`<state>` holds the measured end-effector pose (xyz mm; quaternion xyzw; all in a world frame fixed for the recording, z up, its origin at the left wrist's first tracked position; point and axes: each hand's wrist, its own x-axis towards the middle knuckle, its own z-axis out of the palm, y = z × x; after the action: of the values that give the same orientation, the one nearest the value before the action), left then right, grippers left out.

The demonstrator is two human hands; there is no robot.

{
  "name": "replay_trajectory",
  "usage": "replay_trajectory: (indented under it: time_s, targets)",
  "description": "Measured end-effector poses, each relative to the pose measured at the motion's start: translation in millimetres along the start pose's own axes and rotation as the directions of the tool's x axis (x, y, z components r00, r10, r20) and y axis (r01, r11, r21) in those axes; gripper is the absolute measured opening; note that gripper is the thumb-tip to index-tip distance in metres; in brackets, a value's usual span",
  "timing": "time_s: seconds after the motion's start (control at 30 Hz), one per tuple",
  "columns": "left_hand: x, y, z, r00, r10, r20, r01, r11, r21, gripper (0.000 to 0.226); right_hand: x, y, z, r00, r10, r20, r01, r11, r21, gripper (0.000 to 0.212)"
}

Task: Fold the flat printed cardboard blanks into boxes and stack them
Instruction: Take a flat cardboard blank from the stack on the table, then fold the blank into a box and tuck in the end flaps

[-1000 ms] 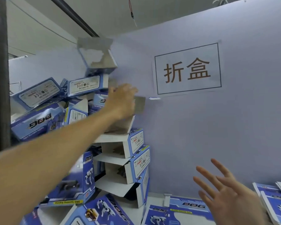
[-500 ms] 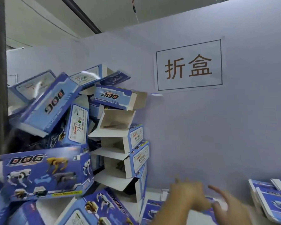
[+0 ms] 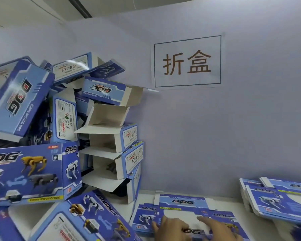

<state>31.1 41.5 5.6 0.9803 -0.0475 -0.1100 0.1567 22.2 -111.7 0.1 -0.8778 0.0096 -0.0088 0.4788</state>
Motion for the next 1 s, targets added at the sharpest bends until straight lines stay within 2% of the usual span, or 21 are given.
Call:
replay_trajectory:
  time_s: [0.03,0.07,0.1,0.13,0.2,0.23,0.3,0.33,0.37,0.4,0.43,0.47,0.53,0.57,0.6,0.63,0.67,0.73,0.8,0.9,1.0]
  targets:
    - [-3,1,2,1.0,0.001,0.009,-0.001,1.0,0.005,0.041,-8,2,13,0.996,0.077,-0.052,-0.083,0.99,-0.114,0.071]
    - [-1,0,2,1.0,0.023,-0.001,-0.023,0.999,-0.023,0.04,-13,-7,8,0.981,0.1,-0.168,-0.141,0.957,-0.254,0.065]
    - [-3,-1,2,0.999,0.035,-0.013,-0.035,0.999,-0.038,0.04,-7,-8,-4,0.988,0.013,-0.153,-0.06,0.949,-0.308,0.059]
    - [-5,-1,1,0.999,0.036,-0.024,-0.037,0.997,-0.064,0.039,-13,-15,1,0.993,0.022,-0.117,-0.071,0.898,-0.435,0.054]
    - [-4,-1,4,0.99,0.041,-0.131,-0.059,0.989,-0.132,0.035,-23,-17,3,0.94,-0.136,-0.313,-0.004,0.913,-0.408,0.052]
    - [-6,-1,3,0.976,0.035,-0.213,-0.073,0.982,-0.174,0.033,-25,-20,0,0.882,-0.179,-0.437,-0.005,0.922,-0.387,0.053]
    - [-8,-2,4,0.922,0.009,-0.387,-0.103,0.969,-0.224,0.029,-29,-22,1,0.666,-0.284,-0.69,0.147,0.956,-0.253,0.06]
    - [-11,-2,3,0.884,-0.002,-0.467,-0.121,0.965,-0.233,0.028,-32,-24,4,0.555,-0.327,-0.765,0.243,0.943,-0.227,0.067]
    - [-12,-2,3,0.845,-0.015,-0.535,-0.134,0.962,-0.238,0.028,-34,-26,4,0.51,-0.326,-0.796,0.299,0.935,-0.192,0.069]
    - [-15,-3,3,0.811,-0.022,-0.585,-0.147,0.959,-0.241,0.029,-33,-26,1,0.508,-0.297,-0.809,0.338,0.932,-0.13,0.067]
    - [-15,-4,3,0.774,-0.031,-0.633,-0.163,0.956,-0.246,0.03,-31,-26,0,0.555,-0.246,-0.794,0.363,0.931,-0.034,0.062]
    - [-16,-4,3,0.755,-0.044,-0.655,-0.172,0.95,-0.261,0.032,-26,-22,1,0.642,-0.161,-0.75,0.366,0.924,0.115,0.061]
    - [-19,-5,3,0.744,-0.058,-0.665,-0.197,0.933,-0.301,0.035,-22,-20,5,0.871,0.033,-0.489,0.245,0.835,0.493,0.062]
    - [-18,-4,4,0.761,-0.04,-0.648,-0.222,0.922,-0.317,0.036,-21,-21,9,0.951,0.09,-0.297,0.131,0.75,0.648,0.056]
    - [-17,-3,5,0.797,0.008,-0.603,-0.261,0.906,-0.333,0.037,-18,-21,15,0.984,0.117,-0.138,0.026,0.663,0.749,0.048]
    - [-18,0,6,0.839,0.076,-0.539,-0.302,0.888,-0.346,0.038,-16,-19,20,0.989,0.136,-0.06,-0.038,0.62,0.784,0.041]
    - [-19,3,8,0.877,0.145,-0.458,-0.328,0.877,-0.35,0.04,-12,-16,23,0.983,0.176,-0.052,-0.069,0.618,0.783,0.038]
    - [-20,9,11,0.913,0.237,-0.333,-0.351,0.872,-0.341,0.045,-3,-7,24,0.948,0.285,-0.141,-0.102,0.693,0.714,0.034]
    - [-20,12,14,0.92,0.263,-0.29,-0.367,0.835,-0.409,0.041,3,-2,19,0.902,0.367,-0.227,-0.133,0.736,0.663,0.035]
    - [-22,12,18,0.907,0.222,-0.358,-0.381,0.793,-0.476,0.03,9,6,12,0.878,0.341,-0.337,-0.064,0.78,0.622,0.029]
    - [-23,8,16,0.829,0.134,-0.544,-0.447,0.743,-0.499,0.023,8,9,4,0.861,0.29,-0.418,0.041,0.78,0.625,0.027]
